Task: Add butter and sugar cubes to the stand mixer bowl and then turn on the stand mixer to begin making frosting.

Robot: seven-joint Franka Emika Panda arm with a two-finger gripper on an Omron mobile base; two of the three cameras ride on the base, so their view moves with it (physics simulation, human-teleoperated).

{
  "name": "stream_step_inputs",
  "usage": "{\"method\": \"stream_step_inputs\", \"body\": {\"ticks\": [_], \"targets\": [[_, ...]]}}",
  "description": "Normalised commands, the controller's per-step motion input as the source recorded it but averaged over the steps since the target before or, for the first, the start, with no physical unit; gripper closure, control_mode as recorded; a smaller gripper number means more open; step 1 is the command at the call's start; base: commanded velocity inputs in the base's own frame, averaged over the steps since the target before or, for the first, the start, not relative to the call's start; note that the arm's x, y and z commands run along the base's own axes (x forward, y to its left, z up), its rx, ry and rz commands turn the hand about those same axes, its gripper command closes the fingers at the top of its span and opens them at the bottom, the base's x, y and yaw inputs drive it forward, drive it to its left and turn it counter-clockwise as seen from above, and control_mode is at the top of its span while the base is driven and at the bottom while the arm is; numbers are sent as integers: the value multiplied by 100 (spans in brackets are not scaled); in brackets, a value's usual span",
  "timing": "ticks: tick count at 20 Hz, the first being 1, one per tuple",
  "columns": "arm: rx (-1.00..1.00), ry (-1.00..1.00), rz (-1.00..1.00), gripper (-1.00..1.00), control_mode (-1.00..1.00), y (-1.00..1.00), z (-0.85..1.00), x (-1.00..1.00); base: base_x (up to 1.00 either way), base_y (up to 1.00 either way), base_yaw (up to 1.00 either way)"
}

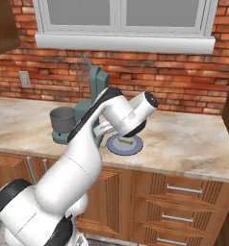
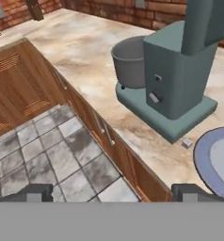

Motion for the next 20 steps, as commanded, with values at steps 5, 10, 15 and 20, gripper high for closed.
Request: {"method": "stream_step_inputs", "body": {"ticks": [5, 10, 15, 20], "targets": [[0, 0, 37, -100, -100, 0, -30, 32, 0, 0, 0], [0, -1, 21, -100, -100, 0, -28, 10, 0, 0, 0], [0, -10, 4, -100, -100, 2, -34, 0, 0, 0, 0], [0, -7, 0, -100, -100, 12, -35, 0, 0, 0, 0]]}}
